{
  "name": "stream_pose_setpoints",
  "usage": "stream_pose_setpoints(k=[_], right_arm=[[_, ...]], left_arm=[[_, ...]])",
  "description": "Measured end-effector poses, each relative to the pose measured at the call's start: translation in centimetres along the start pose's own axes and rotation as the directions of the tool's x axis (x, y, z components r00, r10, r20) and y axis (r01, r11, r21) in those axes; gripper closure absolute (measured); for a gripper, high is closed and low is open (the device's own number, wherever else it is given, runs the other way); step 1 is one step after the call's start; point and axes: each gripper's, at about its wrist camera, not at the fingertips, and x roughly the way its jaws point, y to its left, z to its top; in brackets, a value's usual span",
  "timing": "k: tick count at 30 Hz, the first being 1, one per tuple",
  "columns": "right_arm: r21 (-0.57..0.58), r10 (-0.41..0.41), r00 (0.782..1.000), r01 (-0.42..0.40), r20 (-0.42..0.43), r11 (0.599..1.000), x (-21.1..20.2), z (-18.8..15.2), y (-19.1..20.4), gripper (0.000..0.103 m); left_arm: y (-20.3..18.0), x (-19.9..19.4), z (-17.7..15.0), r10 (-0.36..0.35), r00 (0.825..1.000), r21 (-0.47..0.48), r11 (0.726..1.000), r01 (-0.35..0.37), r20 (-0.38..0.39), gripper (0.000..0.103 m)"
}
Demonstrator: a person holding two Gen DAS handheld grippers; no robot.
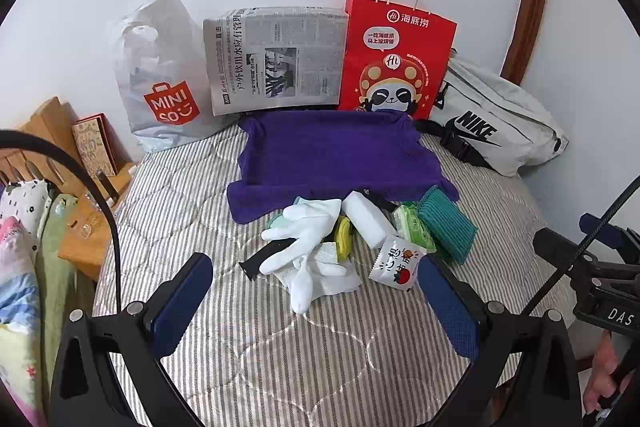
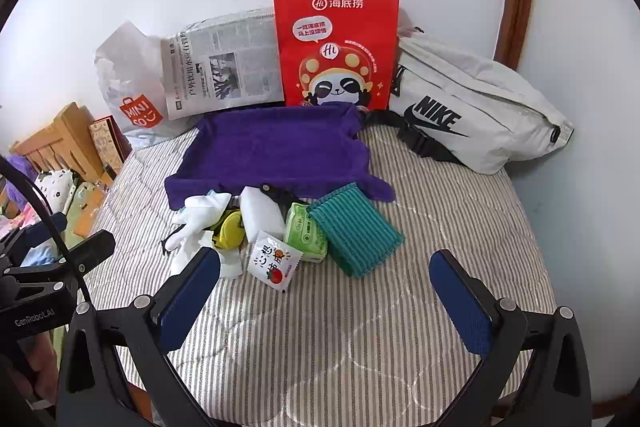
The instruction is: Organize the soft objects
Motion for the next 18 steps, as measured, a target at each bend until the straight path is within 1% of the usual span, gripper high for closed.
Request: stream_pose_setpoints(k=[8,18], right_arm=[[-0.013,-0.008,1.0,0.008,0.001,1.0,0.11,-0.13,0.35,0.0],[-0.016,-0.005,1.0,0.005,0.01,1.0,-0.19,-0.03,0.49,0.0]], left_arm=[[-0.15,0.3,-0.03,0.009,1.0,0.011,1.0,-0.009,-0.011,0.0],[0.02,0.36,-0.08,0.001,1.0,0.005,1.0,-0.001,-0.014,0.0]])
